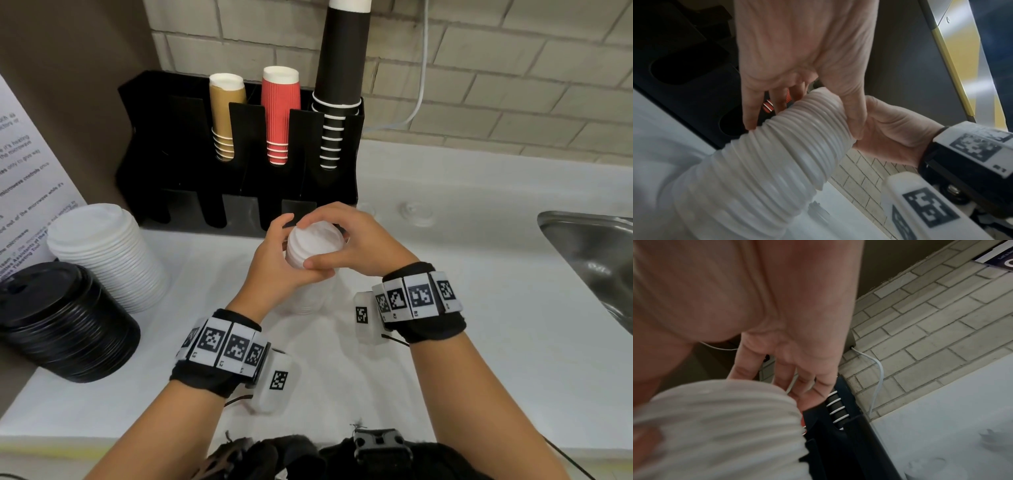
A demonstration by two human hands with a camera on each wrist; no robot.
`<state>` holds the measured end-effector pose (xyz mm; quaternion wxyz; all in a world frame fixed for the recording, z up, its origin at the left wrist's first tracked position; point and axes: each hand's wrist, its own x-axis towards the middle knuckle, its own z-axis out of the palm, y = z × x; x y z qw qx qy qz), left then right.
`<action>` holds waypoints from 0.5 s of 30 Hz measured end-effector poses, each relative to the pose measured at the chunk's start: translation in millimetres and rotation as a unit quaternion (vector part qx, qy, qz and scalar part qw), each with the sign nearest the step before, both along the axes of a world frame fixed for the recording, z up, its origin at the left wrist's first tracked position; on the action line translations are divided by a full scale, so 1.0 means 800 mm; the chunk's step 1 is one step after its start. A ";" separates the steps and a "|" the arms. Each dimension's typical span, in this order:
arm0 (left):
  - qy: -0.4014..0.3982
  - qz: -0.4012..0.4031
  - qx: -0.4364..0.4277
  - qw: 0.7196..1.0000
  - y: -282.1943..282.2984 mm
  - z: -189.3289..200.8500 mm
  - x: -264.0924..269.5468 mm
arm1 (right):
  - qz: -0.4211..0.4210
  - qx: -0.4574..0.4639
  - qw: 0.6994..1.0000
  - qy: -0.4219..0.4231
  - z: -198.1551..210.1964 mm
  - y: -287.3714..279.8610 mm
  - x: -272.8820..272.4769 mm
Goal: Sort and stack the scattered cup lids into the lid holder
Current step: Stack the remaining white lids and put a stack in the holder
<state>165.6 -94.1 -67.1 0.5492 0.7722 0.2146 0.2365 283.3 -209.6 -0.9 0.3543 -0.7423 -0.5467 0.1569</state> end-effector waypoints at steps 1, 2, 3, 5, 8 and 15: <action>0.001 0.000 0.001 1.000 0.000 0.000 0.000 | 0.005 -0.002 1.000 0.000 0.001 0.000 0.000; 0.002 0.000 0.003 1.000 0.000 0.001 0.000 | 0.010 -0.004 1.000 -0.003 0.001 0.001 0.000; 0.003 0.000 0.004 1.000 0.000 0.002 0.000 | 0.016 -0.008 1.000 -0.006 0.001 0.001 0.001; 0.005 -0.002 0.006 1.000 0.001 0.003 0.000 | 0.024 -0.015 1.000 -0.006 0.001 0.001 0.003; -0.003 -0.015 0.003 1.000 0.002 0.005 -0.003 | 0.033 -0.021 0.999 0.008 0.000 0.000 0.007; -0.033 -0.036 -0.010 0.999 -0.002 0.008 -0.004 | 0.068 0.025 0.994 0.085 -0.012 -0.005 0.020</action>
